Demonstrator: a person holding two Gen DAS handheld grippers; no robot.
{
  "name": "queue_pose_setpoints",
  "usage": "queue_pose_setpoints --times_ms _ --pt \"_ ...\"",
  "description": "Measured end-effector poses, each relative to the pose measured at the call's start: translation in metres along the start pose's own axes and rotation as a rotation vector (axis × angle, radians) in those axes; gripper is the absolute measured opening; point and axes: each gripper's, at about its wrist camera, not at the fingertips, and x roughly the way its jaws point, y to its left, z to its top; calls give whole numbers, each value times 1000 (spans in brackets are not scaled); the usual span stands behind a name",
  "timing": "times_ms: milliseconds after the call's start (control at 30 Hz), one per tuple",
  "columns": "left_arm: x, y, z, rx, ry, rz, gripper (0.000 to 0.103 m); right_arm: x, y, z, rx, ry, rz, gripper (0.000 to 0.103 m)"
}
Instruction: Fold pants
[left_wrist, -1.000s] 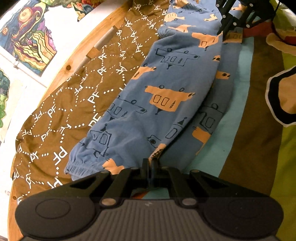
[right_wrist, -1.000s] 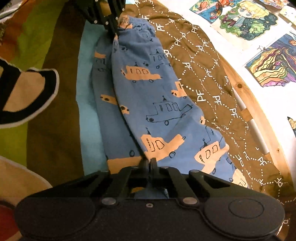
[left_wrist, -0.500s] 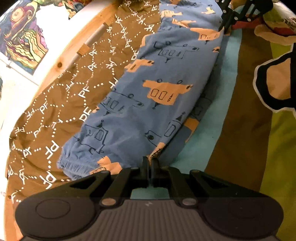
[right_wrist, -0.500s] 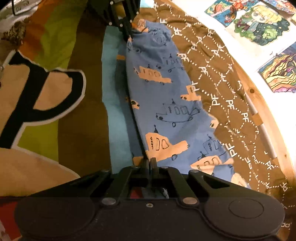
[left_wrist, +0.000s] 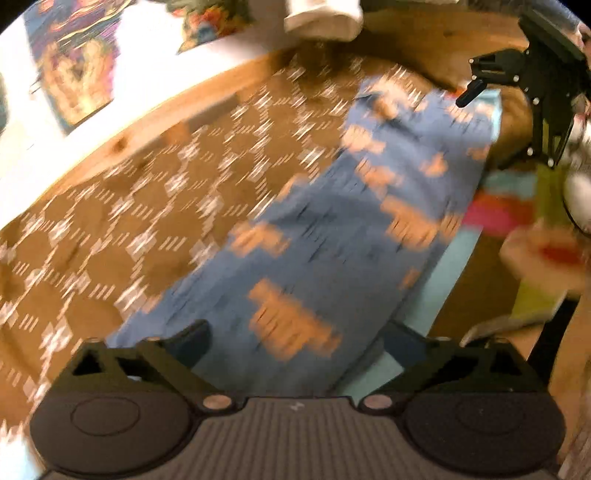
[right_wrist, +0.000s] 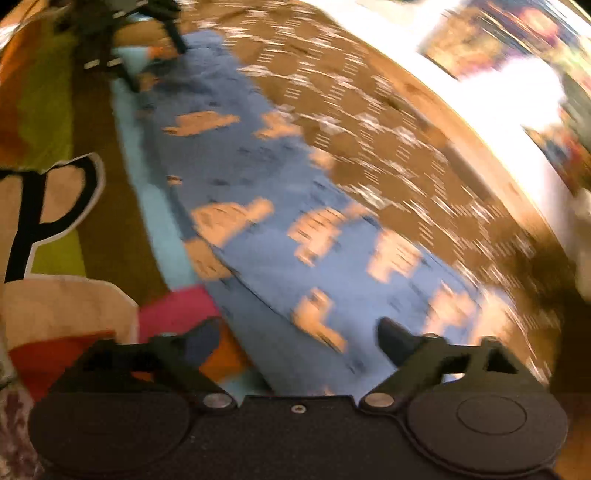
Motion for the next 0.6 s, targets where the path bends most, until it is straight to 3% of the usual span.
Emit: queue_pose_setpoints --times_ms 100,200,300,400,500,600 --pt "25 -26 39 72 24 -106 103 -18 -24 -14 169 42 -41 102" --pt "50 -60 70 176 37 -140 103 -25 -40 -37 340 35 -93 102" --pt "71 -88 89 231 13 -111 103 -14 -59 -56 498 35 -95 102" --pt "83 -114 92 281 -28 -79 98 -11 -74 -69 614 -35 -95 102" --pt "85 -136 83 366 -76 -35 91 -9 -93 -70 678 -89 -58 100" --pt "90 -143 80 365 -60 -15 77 -1 -111 -64 685 -104 -61 95"
